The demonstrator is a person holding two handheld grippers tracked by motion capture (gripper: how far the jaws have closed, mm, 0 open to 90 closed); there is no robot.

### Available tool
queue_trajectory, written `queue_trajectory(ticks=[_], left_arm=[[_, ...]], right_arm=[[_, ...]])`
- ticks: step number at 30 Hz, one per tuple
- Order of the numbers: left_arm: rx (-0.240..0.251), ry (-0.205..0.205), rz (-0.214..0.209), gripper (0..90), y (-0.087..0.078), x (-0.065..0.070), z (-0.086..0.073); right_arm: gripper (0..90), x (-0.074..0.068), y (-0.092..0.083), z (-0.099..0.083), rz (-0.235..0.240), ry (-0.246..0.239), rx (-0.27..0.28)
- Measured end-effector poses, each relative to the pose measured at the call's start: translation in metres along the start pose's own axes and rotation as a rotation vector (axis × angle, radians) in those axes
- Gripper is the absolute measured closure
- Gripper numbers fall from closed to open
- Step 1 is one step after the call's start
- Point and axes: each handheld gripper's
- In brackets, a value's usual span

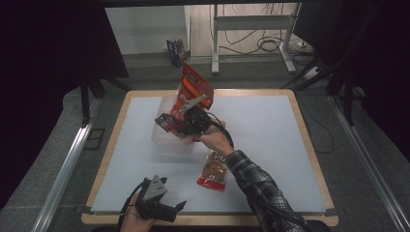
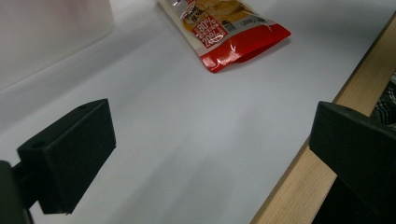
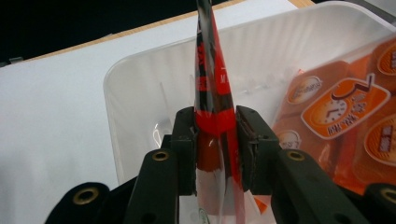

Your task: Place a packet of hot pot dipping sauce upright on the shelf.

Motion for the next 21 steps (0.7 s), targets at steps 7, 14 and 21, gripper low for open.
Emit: queue_trajectory(ticks=[7, 14, 21], left_arm=[[-0.001, 0.001, 0.000, 0.7, 0.000, 0.000, 0.000], [-0.005, 0.006, 0.000, 0.7, 0.001, 0.001, 0.000], [-0.005, 0.007, 0.000, 0.7, 0.000, 0.001, 0.000]], right_arm=[[68.0, 0.005, 0.000, 0.002, 0.020, -0.005, -0.057], [52.9, 0.003, 0.001, 0.010, 0.012, 0.002, -0.133], [52.1, -0.003, 0.002, 0.021, -0.014, -0.051, -0.183]])
Point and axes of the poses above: each handheld gripper's, and its own axes: y roughly forward along the jaws, z roughly out of its top, x roughly to its right, and after that the axes turned 12 degrees about y, right-handed
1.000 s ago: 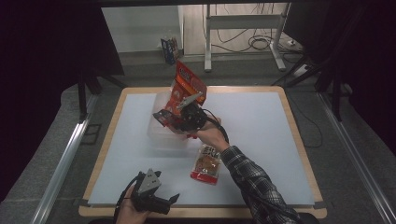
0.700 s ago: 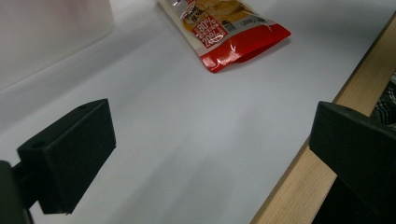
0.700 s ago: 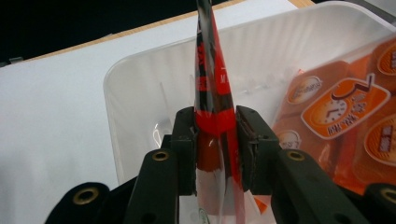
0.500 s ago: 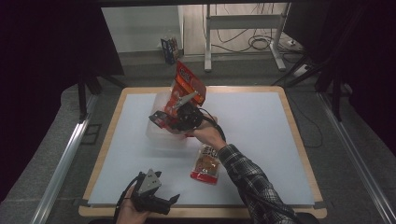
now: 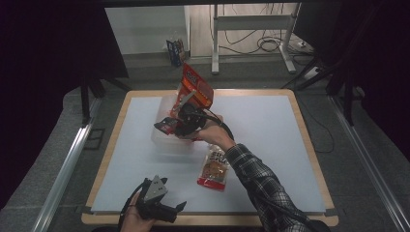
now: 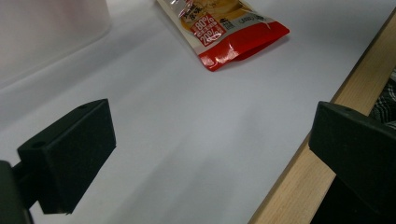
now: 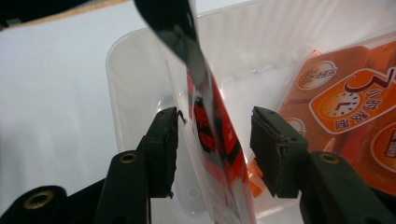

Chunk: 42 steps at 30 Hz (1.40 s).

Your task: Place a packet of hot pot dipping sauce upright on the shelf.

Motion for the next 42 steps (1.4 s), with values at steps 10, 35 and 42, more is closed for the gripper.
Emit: queue_trajectory(ticks=[10, 35, 42], left_arm=[[-0.006, 0.006, -0.002, 0.8, 0.001, 0.001, 0.000], [-0.013, 0.012, -0.005, 0.8, 0.001, 0.002, 0.000], [-0.017, 0.015, -0.008, 0.8, 0.002, 0.002, 0.000]], right_arm=[[68.8, 0.003, -0.001, -0.001, -0.046, -0.048, -0.115], [70.9, -0.003, 0.008, 0.000, 0.030, -0.084, 0.133], [70.8, 0.005, 0.014, -0.009, 0.066, -0.100, 0.142]])
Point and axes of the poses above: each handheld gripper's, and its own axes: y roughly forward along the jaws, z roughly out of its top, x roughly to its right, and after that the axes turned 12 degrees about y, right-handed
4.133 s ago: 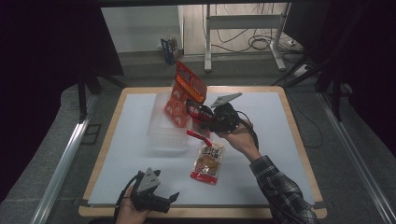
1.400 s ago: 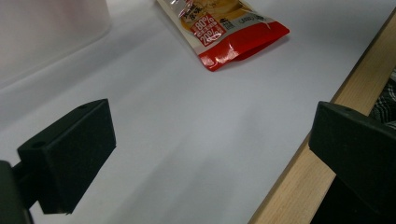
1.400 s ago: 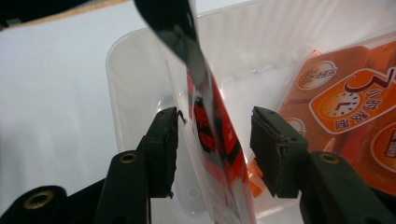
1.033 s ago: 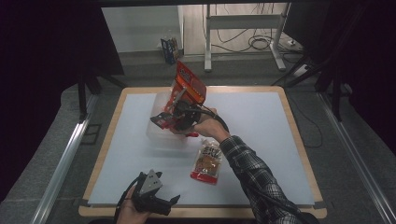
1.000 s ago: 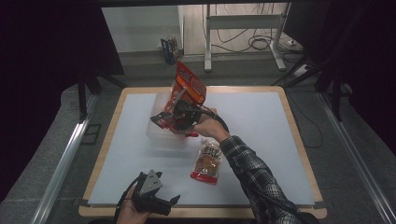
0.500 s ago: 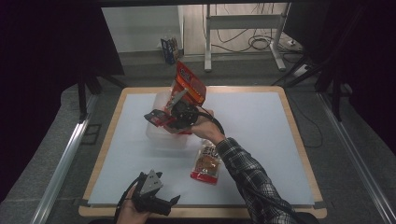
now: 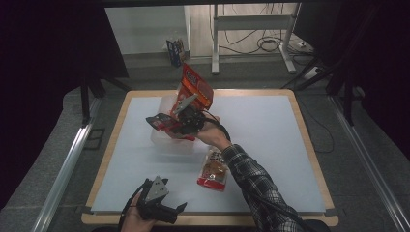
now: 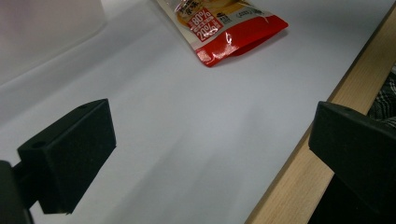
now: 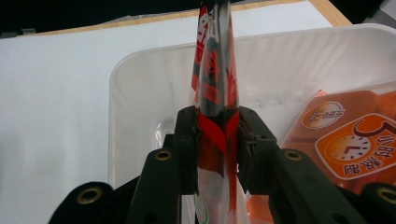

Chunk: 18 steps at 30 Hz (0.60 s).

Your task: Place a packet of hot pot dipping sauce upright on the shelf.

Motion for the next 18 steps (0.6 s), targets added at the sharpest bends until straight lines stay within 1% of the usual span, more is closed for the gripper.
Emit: queue_trajectory(ticks=[2, 6, 8, 10, 15, 18], left_arm=[[-0.001, 0.001, -0.001, 0.8, 0.000, 0.000, 0.000], [-0.001, 0.002, -0.002, 0.8, 0.001, 0.001, 0.000], [-0.002, 0.002, -0.002, 0.8, 0.001, 0.001, 0.000], [-0.004, 0.004, -0.002, 0.8, 0.001, 0.001, 0.000], [-0.005, 0.005, -0.004, 0.8, 0.002, 0.001, 0.000], [-0.005, 0.006, -0.003, 0.8, 0.002, 0.002, 0.001]], right_arm=[[70.7, 0.002, 0.001, -0.003, 0.008, 0.001, 0.004], [70.6, 0.006, 0.002, -0.010, 0.021, 0.018, 0.014], [70.5, 0.007, 0.004, -0.014, 0.019, 0.019, 0.006], [70.5, 0.009, 0.003, -0.017, 0.030, 0.033, 0.027], [70.6, 0.007, 0.004, -0.020, 0.021, 0.036, 0.037], [70.8, 0.007, 0.004, -0.022, 0.015, 0.045, 0.040]])
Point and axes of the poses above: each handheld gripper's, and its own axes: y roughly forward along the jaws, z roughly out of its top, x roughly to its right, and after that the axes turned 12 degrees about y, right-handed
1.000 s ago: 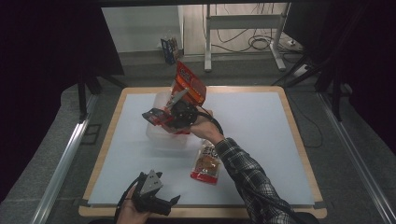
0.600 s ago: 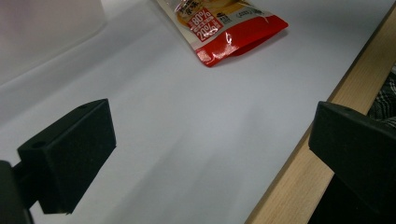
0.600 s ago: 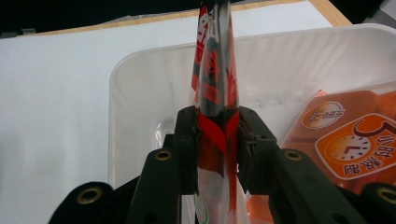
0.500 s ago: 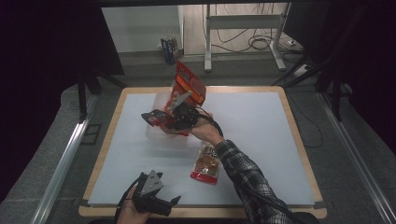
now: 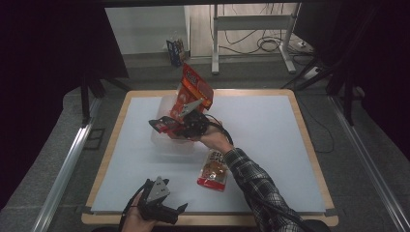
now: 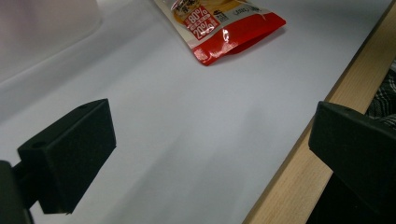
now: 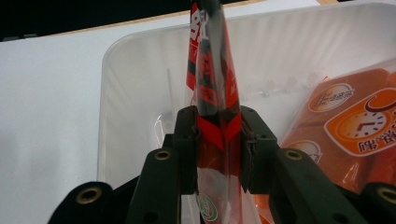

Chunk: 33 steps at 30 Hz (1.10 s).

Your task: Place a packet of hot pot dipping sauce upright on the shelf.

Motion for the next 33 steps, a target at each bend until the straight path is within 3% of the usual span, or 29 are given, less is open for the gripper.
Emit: queue_trajectory(ticks=[15, 20, 24, 27, 30, 33], left_arm=[[-0.001, -0.004, 0.002, 0.8, -0.001, 0.000, -0.001], [-0.001, -0.007, 0.003, 0.8, -0.001, 0.000, -0.001], [0.000, -0.009, 0.003, 0.8, -0.001, 0.000, -0.001], [0.000, -0.009, 0.003, 0.8, -0.001, 0.000, -0.001], [-0.001, -0.011, 0.003, 0.8, -0.001, 0.000, -0.001], [-0.002, -0.010, 0.003, 0.8, -0.001, 0.000, -0.001]], right_arm=[[71.0, 0.008, 0.000, -0.017, 0.021, 0.049, 0.031], [71.0, 0.013, -0.001, -0.024, 0.043, 0.093, 0.051], [71.0, 0.013, -0.001, -0.025, 0.045, 0.088, 0.055], [70.6, 0.012, -0.001, -0.023, 0.037, 0.088, 0.040], [68.7, 0.005, -0.001, -0.014, -0.002, 0.064, 0.009], [57.9, 0.000, 0.001, -0.005, -0.045, 0.032, -0.057]])
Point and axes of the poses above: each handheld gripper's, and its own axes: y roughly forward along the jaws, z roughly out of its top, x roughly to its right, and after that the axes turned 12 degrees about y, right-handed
